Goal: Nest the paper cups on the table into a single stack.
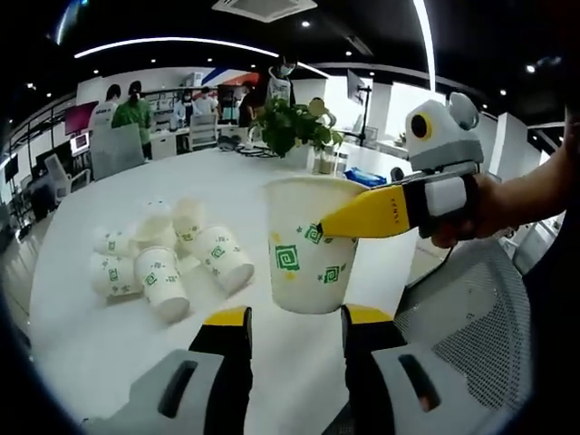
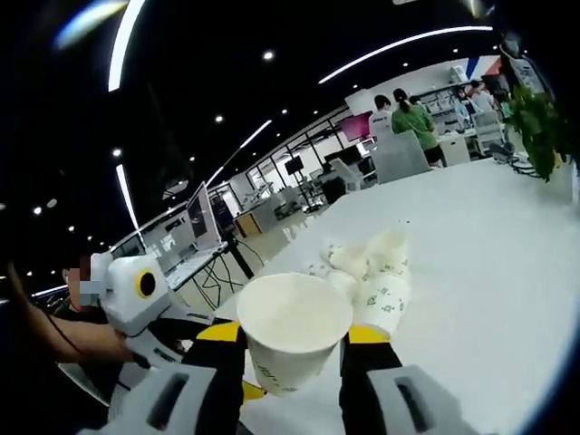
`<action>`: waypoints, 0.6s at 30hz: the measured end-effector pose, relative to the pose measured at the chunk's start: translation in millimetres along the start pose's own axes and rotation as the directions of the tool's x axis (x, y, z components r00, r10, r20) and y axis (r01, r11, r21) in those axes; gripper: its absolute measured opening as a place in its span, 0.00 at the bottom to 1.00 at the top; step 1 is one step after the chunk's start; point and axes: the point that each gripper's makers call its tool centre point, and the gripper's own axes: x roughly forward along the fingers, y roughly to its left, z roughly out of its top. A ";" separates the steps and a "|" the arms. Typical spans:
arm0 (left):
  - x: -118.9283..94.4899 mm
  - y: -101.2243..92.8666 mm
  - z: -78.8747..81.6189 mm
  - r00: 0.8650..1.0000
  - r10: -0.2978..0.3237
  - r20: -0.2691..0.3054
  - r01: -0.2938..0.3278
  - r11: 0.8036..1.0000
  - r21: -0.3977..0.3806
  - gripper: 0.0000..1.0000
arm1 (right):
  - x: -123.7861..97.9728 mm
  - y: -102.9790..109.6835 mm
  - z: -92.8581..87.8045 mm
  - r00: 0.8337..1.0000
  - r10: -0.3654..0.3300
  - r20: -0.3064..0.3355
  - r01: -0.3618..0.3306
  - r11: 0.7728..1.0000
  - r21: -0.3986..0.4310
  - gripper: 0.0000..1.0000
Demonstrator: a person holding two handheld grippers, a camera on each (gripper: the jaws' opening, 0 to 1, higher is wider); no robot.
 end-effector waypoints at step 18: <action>-18.9 37.7 29.6 0.998 0.054 0.036 -0.053 0.998 -0.034 0.36 | -4.3 -7.0 -11.5 0.998 -0.046 -0.040 0.041 0.991 -0.126 0.39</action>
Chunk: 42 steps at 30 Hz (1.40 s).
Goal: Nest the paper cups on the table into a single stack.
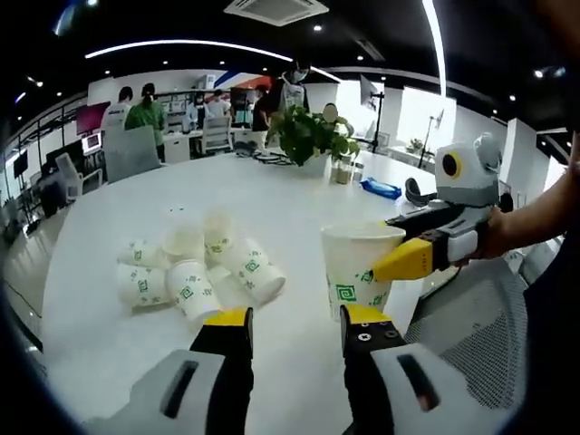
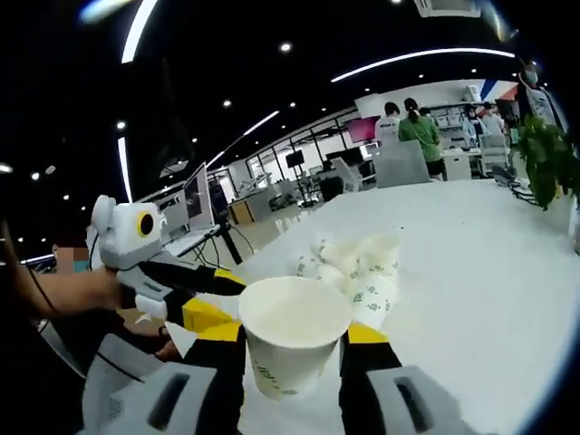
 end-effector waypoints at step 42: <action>28.6 -20.2 22.0 0.994 -0.099 -0.040 0.095 0.991 -0.095 0.28 | 7.9 30.0 -10.4 0.997 0.033 -0.074 -0.053 0.957 -0.284 0.38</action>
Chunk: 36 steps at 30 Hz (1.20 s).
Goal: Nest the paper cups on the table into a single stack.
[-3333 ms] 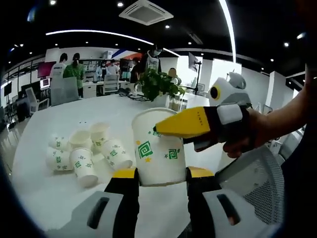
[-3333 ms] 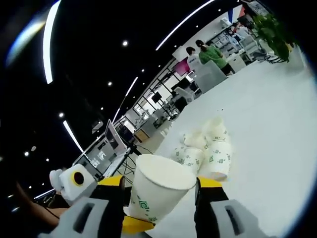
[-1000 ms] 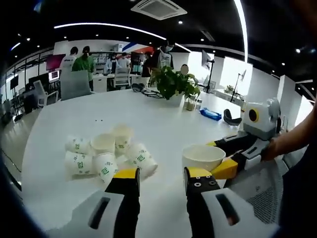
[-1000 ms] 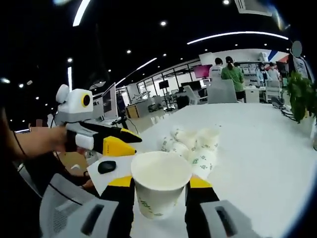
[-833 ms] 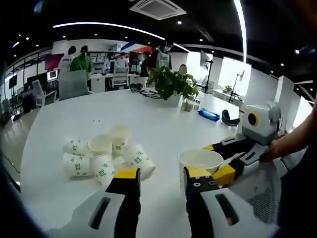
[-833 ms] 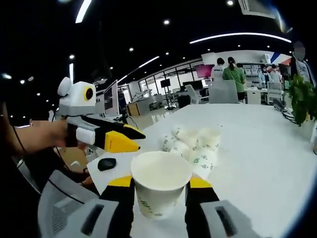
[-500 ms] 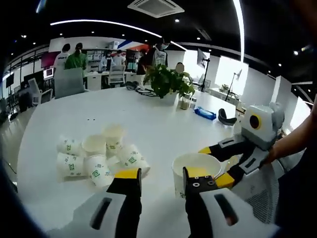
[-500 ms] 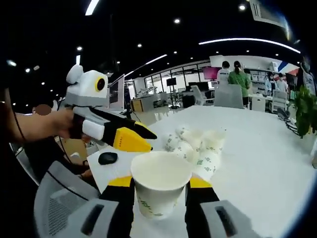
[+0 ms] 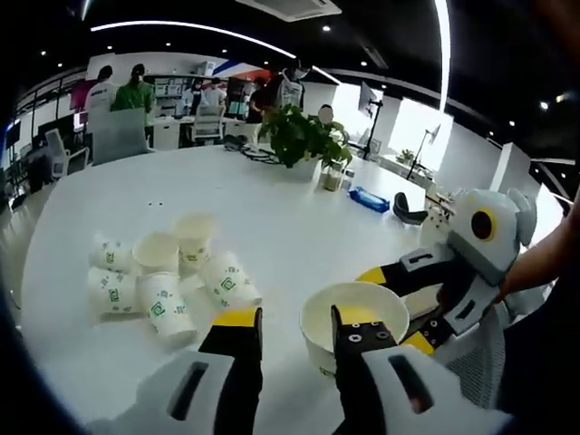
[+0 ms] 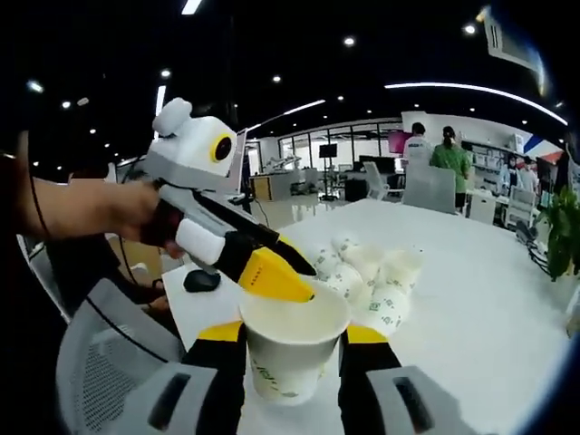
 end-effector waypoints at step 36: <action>6.4 4.8 -31.5 0.986 0.021 -0.164 -0.013 0.999 0.052 0.00 | 4.0 5.7 -23.9 0.997 0.016 -0.071 -0.022 0.997 -0.080 0.50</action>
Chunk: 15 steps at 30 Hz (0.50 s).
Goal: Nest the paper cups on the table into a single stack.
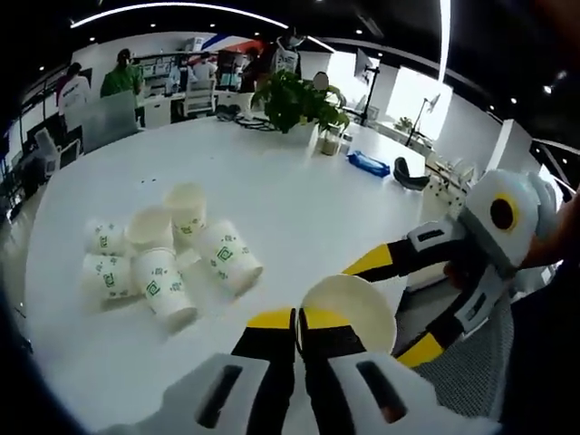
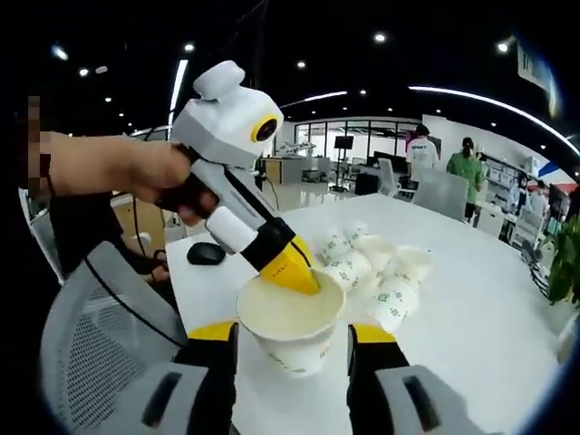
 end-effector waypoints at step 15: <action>6.7 31.1 -26.9 0.996 0.066 -0.065 -0.068 0.997 -0.031 0.00 | -10.1 -15.3 5.5 0.995 -0.069 0.066 0.063 0.995 0.080 0.76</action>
